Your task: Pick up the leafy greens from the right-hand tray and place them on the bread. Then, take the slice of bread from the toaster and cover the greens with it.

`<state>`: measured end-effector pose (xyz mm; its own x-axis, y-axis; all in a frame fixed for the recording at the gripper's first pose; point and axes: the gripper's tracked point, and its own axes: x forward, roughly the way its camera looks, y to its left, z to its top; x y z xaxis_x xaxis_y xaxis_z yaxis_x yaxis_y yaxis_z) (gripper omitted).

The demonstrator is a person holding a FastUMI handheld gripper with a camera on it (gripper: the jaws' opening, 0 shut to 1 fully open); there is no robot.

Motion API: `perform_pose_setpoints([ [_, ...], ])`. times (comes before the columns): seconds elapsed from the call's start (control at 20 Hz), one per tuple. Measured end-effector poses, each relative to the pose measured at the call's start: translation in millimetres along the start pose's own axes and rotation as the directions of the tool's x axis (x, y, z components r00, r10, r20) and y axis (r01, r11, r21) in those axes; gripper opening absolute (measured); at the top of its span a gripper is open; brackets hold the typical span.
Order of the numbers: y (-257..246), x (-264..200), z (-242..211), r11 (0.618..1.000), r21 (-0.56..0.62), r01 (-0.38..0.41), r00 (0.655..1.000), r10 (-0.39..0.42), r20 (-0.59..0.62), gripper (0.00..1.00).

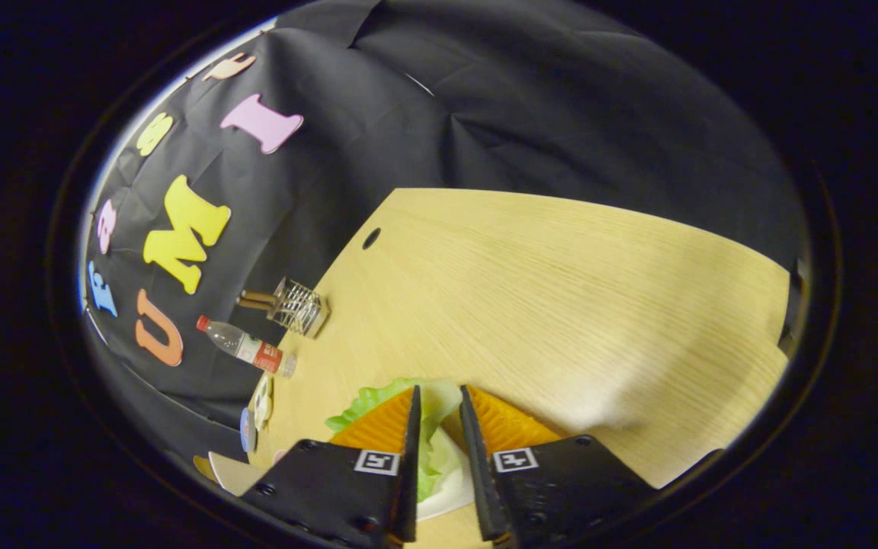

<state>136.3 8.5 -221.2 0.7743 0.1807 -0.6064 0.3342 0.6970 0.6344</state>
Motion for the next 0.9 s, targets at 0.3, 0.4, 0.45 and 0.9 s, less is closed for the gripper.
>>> perform_pose_setpoints([
  [0.3,3.8,-9.7,14.4,0.995,-0.097,0.001,0.998,0.005,0.069,0.0],
  [0.4,12.3,-18.9,19.0,0.993,-0.12,-0.017,0.995,0.029,0.097,0.0],
  [0.45,18.8,-24.3,19.9,0.991,-0.126,-0.034,0.993,0.047,0.106,0.0],
  [0.9,99.4,-83.6,1.3,0.963,-0.194,-0.187,0.959,0.222,0.177,0.0],
])
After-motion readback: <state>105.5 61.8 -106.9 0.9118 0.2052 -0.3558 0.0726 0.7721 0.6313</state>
